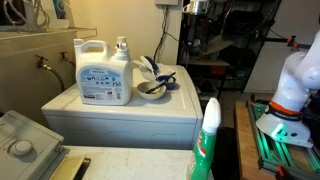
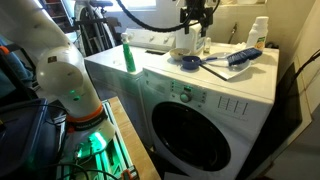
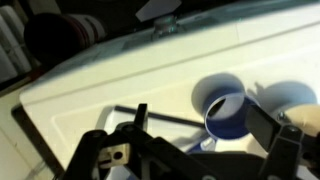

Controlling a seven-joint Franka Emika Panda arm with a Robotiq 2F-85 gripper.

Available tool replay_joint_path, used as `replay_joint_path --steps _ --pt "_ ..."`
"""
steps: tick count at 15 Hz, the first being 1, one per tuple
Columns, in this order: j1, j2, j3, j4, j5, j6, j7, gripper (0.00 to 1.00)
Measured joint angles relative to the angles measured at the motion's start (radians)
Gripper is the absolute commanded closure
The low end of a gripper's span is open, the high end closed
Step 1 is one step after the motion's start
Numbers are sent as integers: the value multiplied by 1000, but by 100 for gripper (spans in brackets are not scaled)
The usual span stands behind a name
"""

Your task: Pick up the clear container and put it in the blue mug

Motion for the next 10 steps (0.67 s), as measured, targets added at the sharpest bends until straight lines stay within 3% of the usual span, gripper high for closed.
replay_joint_path --steps 3,6,10 --pt "10 137 59 166 -11 98 61 0" --pt "18 287 71 347 23 107 61 0" --pt "18 354 70 419 30 106 61 0"
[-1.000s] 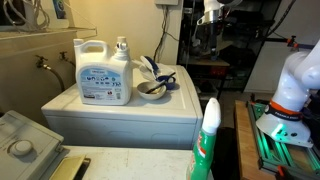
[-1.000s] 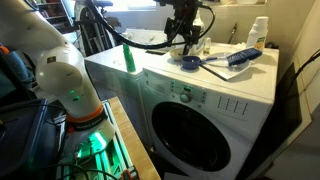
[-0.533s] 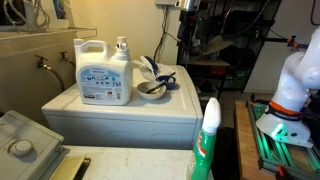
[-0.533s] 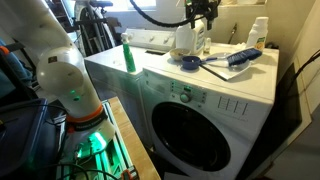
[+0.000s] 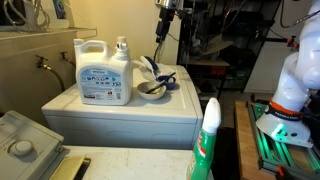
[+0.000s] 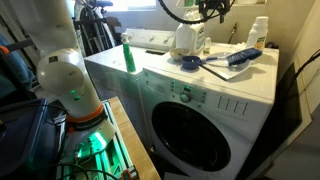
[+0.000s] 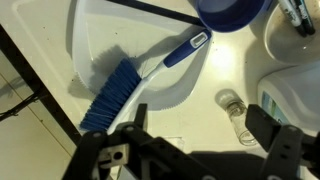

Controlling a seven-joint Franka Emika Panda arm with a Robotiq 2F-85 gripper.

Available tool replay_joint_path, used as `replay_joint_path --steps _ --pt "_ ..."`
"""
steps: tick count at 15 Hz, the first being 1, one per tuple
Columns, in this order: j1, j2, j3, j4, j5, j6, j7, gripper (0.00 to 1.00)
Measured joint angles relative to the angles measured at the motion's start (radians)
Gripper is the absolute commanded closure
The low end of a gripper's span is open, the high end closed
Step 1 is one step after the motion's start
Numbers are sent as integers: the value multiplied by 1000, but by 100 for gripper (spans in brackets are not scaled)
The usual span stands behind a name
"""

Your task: Pick up the clear container and put it in the blue mug

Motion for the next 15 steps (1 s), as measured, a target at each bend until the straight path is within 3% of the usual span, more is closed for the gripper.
replay_joint_path --steps 3,5,9,15 --pt "0 -1 1 2 0 0 0 0" --pt "1 16 10 19 7 81 -42 0" --pt "-3 163 50 219 98 157 -227 0" --pt "-69 437 147 539 292 -31 -493 0"
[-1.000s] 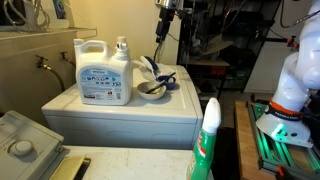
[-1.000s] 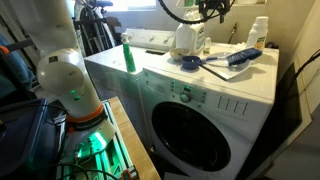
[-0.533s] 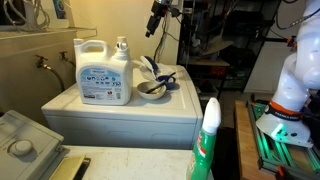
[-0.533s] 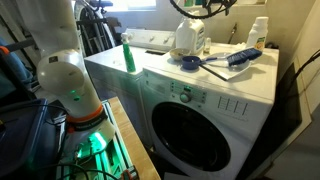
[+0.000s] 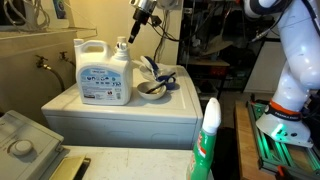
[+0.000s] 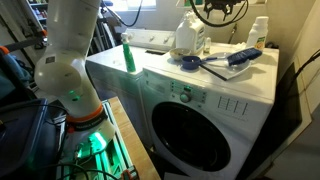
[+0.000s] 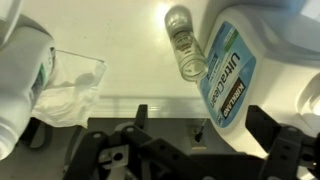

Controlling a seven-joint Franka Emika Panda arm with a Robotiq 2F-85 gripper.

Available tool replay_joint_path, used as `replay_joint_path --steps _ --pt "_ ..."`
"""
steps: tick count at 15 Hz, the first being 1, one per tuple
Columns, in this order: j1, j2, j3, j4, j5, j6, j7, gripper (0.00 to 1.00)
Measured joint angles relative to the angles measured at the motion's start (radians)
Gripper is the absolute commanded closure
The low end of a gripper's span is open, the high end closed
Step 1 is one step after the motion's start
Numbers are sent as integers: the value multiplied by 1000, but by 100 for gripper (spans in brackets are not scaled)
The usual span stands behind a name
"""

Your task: Pick up the clear container and put it in the blue mug

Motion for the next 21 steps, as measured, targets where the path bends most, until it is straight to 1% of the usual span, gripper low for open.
replay_joint_path --steps 2,4,8,13,14,16,21 --pt "-7 83 26 106 6 -118 -43 0" --pt "-6 142 37 197 -6 -211 -120 0" --pt "-15 192 41 323 -8 -321 -328 0" --pt "-10 195 40 335 -7 -326 -332 0" --pt "-7 196 41 335 -7 -326 -351 0" --pt "4 201 41 335 -32 -330 -415 0" --pt "36 232 40 342 -137 -343 -596 0"
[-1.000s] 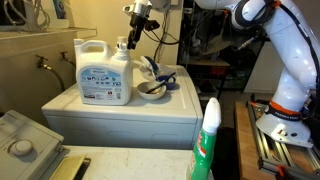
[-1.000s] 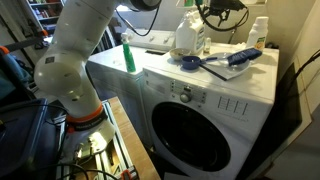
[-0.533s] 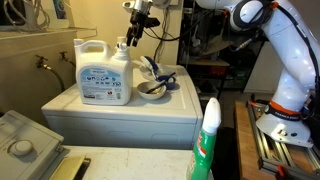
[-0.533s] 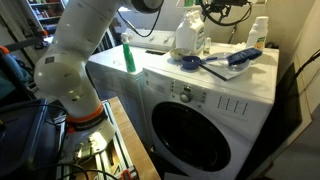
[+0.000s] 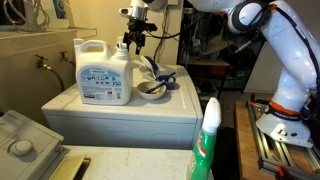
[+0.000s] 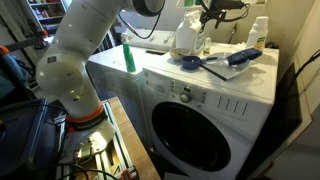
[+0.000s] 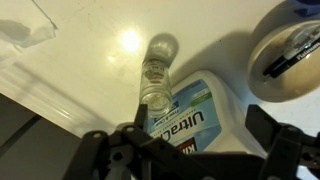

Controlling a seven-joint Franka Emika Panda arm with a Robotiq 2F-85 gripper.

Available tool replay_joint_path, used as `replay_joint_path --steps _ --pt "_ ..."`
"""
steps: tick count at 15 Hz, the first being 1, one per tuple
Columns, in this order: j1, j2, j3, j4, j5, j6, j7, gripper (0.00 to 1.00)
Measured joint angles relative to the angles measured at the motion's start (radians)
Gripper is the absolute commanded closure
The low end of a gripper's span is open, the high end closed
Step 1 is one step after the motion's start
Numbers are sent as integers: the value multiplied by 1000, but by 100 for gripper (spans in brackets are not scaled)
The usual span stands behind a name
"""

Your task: Pick up the clear container and put it in the blue mug

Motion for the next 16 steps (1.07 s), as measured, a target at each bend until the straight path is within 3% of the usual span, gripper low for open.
replay_joint_path --steps 2,16 --pt "2 8 4 7 3 2 -47 0" --pt "-14 16 23 25 52 9 -50 0"
